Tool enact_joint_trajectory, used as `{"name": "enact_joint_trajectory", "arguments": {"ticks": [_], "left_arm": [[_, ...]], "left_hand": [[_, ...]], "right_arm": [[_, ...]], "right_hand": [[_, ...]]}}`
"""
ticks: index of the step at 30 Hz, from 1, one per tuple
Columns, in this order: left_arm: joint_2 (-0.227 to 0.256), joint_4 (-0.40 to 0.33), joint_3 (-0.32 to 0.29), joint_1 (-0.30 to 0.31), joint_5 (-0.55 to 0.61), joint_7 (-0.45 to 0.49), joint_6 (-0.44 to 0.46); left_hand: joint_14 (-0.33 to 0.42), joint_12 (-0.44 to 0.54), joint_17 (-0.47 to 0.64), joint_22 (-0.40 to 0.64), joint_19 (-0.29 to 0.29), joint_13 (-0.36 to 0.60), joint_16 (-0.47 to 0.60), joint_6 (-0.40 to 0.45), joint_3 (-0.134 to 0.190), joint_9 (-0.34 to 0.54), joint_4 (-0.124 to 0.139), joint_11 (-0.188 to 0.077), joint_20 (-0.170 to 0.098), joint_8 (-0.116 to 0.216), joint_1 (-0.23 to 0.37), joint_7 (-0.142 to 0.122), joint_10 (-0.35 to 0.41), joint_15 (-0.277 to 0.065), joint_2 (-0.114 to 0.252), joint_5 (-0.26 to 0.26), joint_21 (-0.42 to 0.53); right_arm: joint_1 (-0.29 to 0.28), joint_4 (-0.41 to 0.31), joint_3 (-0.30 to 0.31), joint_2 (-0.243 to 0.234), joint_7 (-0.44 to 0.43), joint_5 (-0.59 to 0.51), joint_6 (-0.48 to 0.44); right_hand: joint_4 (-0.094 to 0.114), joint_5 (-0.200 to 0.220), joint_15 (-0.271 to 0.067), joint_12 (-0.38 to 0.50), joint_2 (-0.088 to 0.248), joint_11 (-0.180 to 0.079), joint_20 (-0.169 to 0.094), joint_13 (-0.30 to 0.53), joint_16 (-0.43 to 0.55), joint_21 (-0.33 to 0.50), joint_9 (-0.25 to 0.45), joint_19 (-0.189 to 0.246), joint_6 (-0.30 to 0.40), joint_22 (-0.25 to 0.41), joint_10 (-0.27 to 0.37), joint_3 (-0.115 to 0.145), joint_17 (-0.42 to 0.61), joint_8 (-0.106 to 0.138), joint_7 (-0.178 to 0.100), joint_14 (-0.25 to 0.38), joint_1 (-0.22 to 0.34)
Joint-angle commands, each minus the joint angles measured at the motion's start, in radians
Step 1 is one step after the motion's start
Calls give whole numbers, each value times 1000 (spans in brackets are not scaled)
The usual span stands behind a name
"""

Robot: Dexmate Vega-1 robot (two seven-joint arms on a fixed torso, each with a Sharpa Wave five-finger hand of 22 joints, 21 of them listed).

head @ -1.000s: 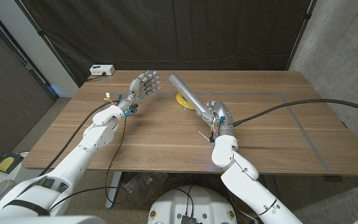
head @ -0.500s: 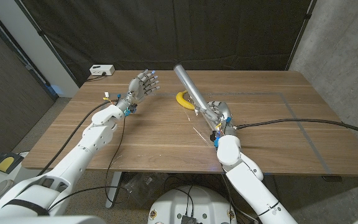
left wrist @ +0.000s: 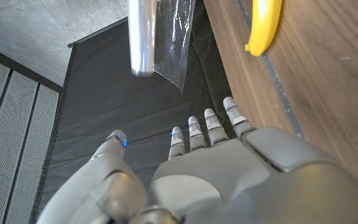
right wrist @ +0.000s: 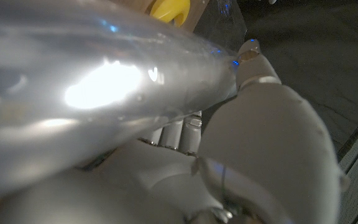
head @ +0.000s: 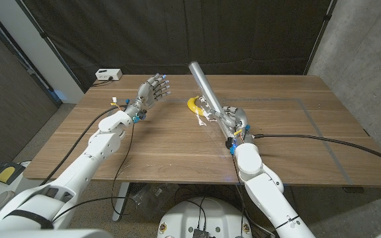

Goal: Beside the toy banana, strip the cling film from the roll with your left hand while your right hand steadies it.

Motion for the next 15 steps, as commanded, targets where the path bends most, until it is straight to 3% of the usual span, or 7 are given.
{"name": "enact_joint_trajectory", "arguments": {"ticks": [1, 15], "left_arm": [[-9, 17, 5, -10, 2, 2, -7], [-18, 41, 22, -28, 14, -6, -23]], "left_hand": [[1, -2, 3, 2, -2, 2, -3, -7, 5, 3, -10, -1, 4, 1, 6, 0, -4, -1, 1, 5, -3], [1, -2, 3, 2, -3, 2, -2, -12, 5, 3, -18, -1, 3, 1, 17, -1, -6, -2, -4, 6, -6]], "right_arm": [[11, 48, 59, 42, 119, 129, 104], [13, 106, 127, 118, 309, 308, 199]], "right_hand": [[0, 8, -161, 4, 135, -168, -122, 5, 5, 12, 4, 11, 149, 0, 175, 19, 5, 11, -144, 130, 126], [2, 11, -159, -4, 129, -166, -122, 14, -1, 23, 13, 12, 135, -16, 168, 22, 12, 10, -145, 125, 120]]}}
